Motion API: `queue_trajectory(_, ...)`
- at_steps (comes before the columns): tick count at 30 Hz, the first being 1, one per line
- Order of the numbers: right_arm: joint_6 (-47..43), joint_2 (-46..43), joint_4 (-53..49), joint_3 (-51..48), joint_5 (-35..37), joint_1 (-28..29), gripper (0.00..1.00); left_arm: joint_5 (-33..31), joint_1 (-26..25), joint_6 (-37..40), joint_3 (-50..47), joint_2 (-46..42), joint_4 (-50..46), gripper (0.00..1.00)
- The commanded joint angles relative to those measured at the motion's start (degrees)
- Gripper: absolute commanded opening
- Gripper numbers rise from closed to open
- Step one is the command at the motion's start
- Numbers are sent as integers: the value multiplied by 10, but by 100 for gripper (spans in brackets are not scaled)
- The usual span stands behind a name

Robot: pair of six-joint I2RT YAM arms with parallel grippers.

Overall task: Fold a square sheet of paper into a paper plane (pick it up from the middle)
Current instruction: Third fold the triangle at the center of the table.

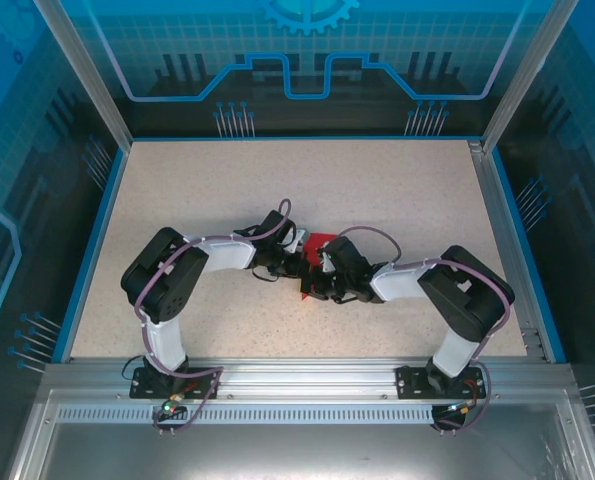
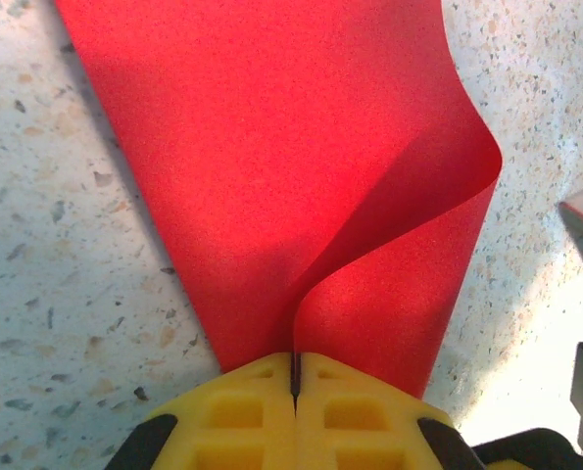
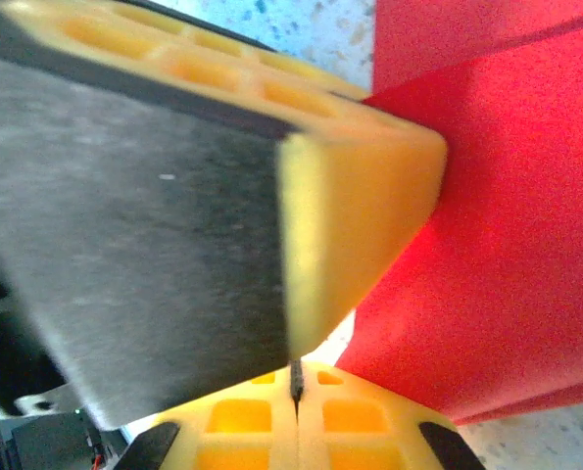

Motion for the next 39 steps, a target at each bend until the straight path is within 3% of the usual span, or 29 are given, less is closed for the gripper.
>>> queue_trajectory(1, 5, 15, 25, -15, 9, 9, 0, -1, 5, -2, -15, 7, -11, 0)
queue_trajectory(8, 9, 35, 41, -20, 4, 7, 0, 2, 5, -2, -13, 11, -11, 0)
queue_trajectory(18, -4, -38, 8, -29, 4, 10, 0, 2, 5, -2, -13, 11, -11, 0)
queue_trajectory(31, -4, 27, 23, -30, 7, 22, 0, 3, 5, -3, -12, 10, -12, 0)
queue_trajectory(39, -32, -29, -73, -8, 42, 26, 0, 2, 5, -1, -11, 9, -16, 0)
